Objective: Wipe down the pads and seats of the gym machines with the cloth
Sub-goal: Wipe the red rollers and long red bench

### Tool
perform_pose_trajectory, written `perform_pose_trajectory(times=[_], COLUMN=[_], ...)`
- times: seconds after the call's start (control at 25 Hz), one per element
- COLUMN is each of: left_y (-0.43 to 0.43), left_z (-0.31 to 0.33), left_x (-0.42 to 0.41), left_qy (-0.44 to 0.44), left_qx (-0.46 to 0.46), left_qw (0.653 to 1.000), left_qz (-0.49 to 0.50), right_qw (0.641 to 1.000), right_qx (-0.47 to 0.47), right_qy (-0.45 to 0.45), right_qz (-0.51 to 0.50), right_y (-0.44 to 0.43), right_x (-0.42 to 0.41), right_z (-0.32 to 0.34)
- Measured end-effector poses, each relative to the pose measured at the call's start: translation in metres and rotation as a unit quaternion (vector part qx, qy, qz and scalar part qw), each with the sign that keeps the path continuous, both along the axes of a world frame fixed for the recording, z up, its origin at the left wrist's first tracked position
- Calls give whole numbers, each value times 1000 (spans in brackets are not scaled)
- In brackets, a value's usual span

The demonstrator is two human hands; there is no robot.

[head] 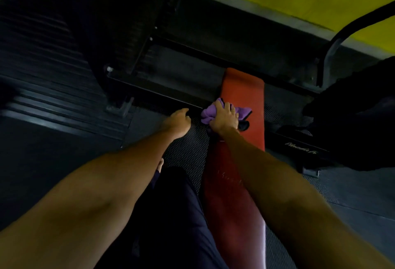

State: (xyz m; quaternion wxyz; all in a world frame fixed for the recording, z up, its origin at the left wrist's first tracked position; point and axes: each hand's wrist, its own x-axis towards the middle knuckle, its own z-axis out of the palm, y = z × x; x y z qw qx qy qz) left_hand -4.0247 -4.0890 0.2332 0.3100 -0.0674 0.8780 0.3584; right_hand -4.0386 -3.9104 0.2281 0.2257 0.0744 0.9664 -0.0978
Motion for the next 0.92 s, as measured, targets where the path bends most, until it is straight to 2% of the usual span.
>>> perform_pose_trajectory(times=[0.32, 0.64, 0.92], left_y=[11, 9, 7], left_z=[89, 195, 266], left_x=[2, 3, 7], left_qy=[-6, 6, 33], left_qx=[-46, -83, -135], left_qw=[995, 981, 938], left_qz=[-89, -175, -319], right_qw=[994, 982, 959], right_qx=[-42, -92, -90], right_qy=[-65, -53, -29], right_qz=[-76, -159, -266], right_y=[10, -1, -21], right_x=[46, 69, 102], right_z=[76, 190, 257])
